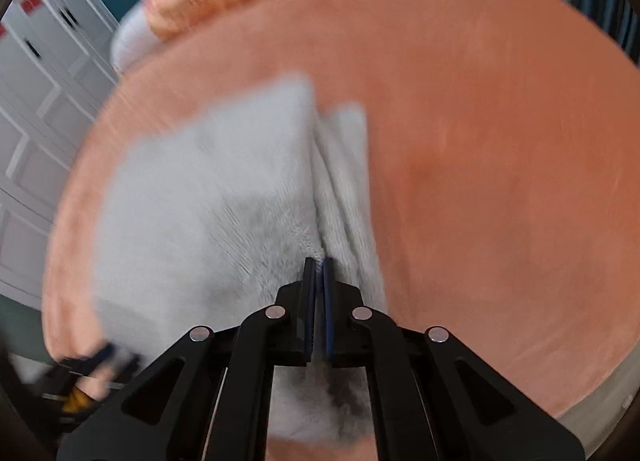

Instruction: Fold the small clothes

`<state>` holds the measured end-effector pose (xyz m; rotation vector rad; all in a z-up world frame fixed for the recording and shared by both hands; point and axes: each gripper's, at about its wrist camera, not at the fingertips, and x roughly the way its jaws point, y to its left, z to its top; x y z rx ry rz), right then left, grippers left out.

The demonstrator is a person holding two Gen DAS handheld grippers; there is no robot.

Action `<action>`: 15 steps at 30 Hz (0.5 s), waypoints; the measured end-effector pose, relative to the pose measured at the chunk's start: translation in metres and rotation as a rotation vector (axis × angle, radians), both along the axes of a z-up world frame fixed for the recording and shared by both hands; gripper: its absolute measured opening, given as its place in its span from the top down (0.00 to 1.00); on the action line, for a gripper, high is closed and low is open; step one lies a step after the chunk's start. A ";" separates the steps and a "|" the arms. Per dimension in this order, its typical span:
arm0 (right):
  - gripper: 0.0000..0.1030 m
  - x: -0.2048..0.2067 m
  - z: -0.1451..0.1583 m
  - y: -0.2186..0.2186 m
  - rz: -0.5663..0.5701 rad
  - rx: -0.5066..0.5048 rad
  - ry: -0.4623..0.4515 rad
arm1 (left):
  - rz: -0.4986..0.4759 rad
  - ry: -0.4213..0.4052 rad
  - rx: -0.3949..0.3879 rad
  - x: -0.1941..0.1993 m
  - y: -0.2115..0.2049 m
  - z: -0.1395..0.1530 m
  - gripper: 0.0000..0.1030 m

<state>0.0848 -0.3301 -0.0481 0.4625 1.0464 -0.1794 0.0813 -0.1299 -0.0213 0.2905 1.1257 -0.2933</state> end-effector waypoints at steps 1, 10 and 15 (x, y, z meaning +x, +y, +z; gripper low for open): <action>0.97 -0.001 0.006 0.002 -0.003 -0.002 -0.006 | -0.002 -0.004 0.007 -0.001 0.000 0.000 0.61; 0.92 -0.025 0.043 0.016 -0.001 -0.075 -0.035 | 0.013 -0.002 0.001 -0.003 -0.001 0.005 0.60; 0.66 -0.055 0.035 0.011 -0.040 -0.062 -0.030 | 0.077 -0.043 -0.137 -0.001 0.023 0.031 0.26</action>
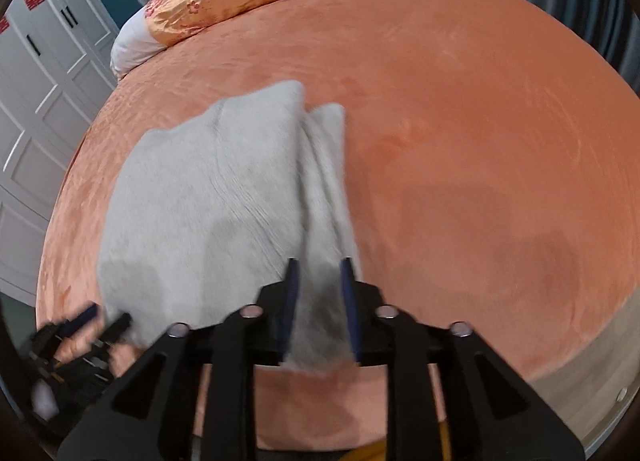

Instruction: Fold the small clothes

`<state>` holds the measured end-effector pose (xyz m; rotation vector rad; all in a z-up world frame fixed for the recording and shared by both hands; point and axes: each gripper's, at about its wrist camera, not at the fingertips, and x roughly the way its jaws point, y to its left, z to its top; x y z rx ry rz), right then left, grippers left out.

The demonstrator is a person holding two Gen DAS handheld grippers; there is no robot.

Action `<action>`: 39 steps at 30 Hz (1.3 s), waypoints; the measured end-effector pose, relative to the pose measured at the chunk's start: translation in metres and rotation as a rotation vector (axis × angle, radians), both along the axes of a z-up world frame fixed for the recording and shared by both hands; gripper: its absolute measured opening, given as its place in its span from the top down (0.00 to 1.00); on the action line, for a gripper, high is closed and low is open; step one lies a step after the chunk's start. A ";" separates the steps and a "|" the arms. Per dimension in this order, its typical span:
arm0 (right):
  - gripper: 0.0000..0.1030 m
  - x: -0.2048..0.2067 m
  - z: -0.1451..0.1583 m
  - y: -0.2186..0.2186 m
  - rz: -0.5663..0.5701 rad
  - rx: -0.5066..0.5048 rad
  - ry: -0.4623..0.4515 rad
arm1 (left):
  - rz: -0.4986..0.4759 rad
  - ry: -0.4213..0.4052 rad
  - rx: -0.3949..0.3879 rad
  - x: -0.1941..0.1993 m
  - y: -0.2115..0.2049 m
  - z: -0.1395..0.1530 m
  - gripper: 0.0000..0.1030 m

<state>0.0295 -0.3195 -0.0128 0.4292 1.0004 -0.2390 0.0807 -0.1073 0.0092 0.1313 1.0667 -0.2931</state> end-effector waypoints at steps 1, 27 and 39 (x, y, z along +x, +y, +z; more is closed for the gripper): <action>0.58 -0.003 -0.002 -0.002 -0.006 0.005 -0.003 | 0.024 -0.002 -0.040 0.007 0.010 0.005 0.23; 0.41 0.042 -0.053 -0.029 -0.050 0.295 -0.055 | 0.068 0.148 -0.179 0.082 0.015 -0.052 0.05; 0.40 0.051 -0.063 -0.034 0.003 0.347 -0.077 | 0.036 0.136 -0.190 0.088 0.005 -0.063 0.05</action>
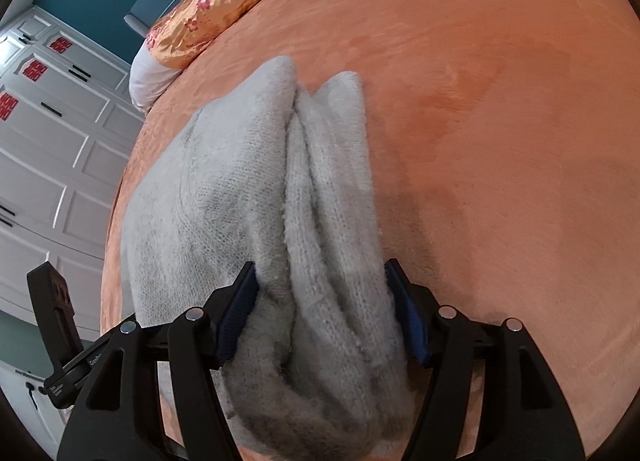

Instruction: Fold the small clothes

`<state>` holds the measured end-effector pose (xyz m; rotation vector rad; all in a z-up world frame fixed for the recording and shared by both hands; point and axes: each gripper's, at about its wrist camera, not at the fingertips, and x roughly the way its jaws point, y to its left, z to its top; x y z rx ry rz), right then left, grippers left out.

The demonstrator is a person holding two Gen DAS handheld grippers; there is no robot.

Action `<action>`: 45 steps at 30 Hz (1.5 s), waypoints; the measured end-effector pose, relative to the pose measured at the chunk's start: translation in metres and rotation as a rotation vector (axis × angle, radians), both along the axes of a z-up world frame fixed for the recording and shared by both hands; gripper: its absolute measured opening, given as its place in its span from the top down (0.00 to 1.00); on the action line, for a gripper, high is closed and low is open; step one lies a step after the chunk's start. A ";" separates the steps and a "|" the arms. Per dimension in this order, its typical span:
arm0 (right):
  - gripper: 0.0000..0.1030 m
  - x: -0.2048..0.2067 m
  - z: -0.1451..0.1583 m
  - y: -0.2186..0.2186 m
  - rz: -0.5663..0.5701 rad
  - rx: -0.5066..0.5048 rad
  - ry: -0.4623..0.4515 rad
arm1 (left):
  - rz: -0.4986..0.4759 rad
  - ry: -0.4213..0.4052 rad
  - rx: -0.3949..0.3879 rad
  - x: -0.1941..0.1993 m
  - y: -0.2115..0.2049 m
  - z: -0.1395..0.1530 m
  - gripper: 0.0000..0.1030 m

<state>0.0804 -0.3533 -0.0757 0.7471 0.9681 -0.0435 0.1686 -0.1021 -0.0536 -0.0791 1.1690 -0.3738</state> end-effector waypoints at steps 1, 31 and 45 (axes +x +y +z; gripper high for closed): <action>0.40 0.001 -0.001 -0.001 -0.001 0.008 -0.001 | -0.004 -0.001 -0.001 0.000 -0.001 0.000 0.05; 0.44 -0.131 0.039 0.012 -0.006 0.102 0.026 | -0.134 0.145 -0.234 -0.087 0.066 0.041 0.35; 0.79 -0.116 0.075 0.032 0.047 -0.041 -0.020 | -0.174 0.100 -0.299 -0.079 0.054 0.065 0.63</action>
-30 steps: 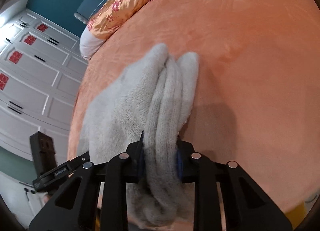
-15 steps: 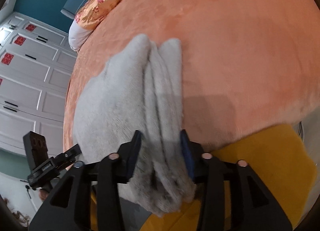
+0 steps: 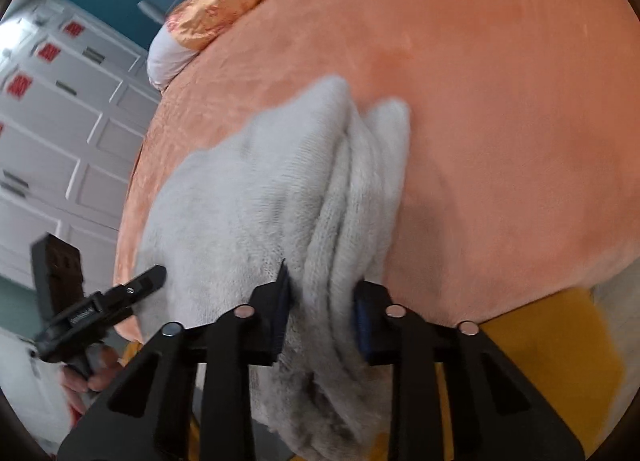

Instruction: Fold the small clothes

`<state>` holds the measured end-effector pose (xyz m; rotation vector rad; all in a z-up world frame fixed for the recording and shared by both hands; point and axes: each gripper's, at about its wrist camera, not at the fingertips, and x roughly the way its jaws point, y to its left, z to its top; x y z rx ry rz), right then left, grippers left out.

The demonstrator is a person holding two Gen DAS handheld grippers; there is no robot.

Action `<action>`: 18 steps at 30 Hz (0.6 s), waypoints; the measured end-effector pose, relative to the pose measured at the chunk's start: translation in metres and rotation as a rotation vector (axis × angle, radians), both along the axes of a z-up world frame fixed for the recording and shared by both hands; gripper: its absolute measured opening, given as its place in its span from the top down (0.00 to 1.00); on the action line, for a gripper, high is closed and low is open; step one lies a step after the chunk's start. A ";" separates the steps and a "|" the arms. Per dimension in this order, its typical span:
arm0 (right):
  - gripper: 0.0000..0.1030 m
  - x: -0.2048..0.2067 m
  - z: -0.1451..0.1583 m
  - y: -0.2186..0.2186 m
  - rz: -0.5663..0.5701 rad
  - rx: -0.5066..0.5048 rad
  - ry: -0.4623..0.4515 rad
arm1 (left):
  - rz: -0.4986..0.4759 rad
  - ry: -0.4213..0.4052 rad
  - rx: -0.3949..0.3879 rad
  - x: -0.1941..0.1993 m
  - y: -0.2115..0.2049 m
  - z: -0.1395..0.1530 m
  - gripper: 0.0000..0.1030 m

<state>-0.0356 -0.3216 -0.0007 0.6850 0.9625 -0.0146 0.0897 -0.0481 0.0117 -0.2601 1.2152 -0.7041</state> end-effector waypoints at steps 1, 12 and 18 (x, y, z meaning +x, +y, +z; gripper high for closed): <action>0.81 -0.002 0.013 0.001 0.001 -0.006 -0.032 | -0.009 -0.027 -0.010 -0.001 0.001 0.012 0.63; 0.83 0.014 0.039 0.028 0.012 -0.106 0.001 | -0.043 -0.168 0.028 0.005 0.014 0.068 0.67; 0.69 -0.010 -0.030 0.032 -0.022 -0.052 0.142 | -0.019 0.011 0.121 -0.001 0.049 -0.013 0.72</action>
